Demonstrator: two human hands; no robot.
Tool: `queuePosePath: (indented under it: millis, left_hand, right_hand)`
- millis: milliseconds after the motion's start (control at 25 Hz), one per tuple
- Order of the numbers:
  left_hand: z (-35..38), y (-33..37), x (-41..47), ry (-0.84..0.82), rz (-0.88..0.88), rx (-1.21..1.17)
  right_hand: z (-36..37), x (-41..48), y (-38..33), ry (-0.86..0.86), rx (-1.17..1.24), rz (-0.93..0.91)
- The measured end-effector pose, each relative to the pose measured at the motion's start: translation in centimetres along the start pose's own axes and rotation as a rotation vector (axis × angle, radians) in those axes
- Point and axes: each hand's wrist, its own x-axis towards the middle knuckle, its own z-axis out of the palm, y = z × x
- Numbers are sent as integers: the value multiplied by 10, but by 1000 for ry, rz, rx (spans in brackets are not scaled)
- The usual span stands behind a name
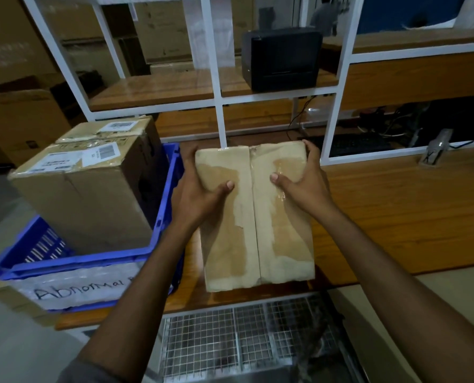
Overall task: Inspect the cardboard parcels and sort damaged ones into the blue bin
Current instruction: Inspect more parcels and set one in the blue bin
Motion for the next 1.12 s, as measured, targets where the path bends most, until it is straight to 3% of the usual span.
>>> queuePosePath:
  millis: [160,320,480,640,800,960,1120]
  left_hand:
    - [6,-18,-2,-85,-104,-58]
    - [20,-28,-10,-10,-102,-47]
    - [23,-45,-13,-200,-161,-86]
    - [31,-48,-20,-145,-219,-47]
    - [27,-65,-24,-314,-199,-101]
    - [36,-62,-32,-205,-243,-89]
    - [36,-73,-34,-343,-208,-97]
  right_hand:
    - [0,-1,14,-165,-2,3]
    - [16,-8,25,-62,-12,5]
    - [11,-5,44,-278,41,46]
    - [22,-16,54,-148,27,22]
    - [14,-17,65,-353,54,24]
    - [24,-26,70,-225,19,69]
    - [25,-27,76,-347,19,72]
